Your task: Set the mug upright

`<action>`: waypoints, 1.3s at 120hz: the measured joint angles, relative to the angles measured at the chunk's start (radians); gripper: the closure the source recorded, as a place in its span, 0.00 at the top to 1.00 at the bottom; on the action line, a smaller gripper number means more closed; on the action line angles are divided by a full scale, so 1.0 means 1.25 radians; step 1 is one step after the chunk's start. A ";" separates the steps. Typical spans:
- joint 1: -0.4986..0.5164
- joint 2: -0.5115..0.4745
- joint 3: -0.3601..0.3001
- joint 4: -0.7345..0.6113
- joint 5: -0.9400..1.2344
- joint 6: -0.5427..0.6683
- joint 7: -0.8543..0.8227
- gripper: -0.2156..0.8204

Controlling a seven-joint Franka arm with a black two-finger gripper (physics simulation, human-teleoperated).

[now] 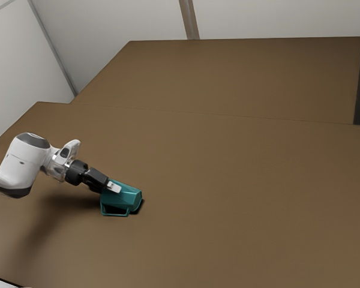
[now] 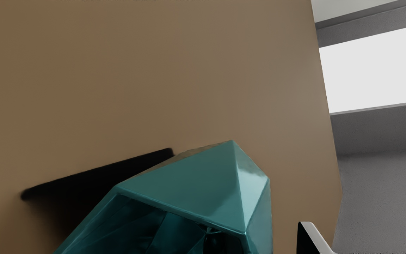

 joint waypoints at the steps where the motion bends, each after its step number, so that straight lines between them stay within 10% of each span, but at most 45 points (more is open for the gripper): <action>1: 0.000 0.000 0.000 0.000 0.000 -0.001 0.001 0.23; 76: -0.009 -0.062 -0.024 0.020 0.016 -0.010 0.049 0.04; 156: -0.017 -0.231 -0.317 -0.006 0.458 0.343 -0.184 0.04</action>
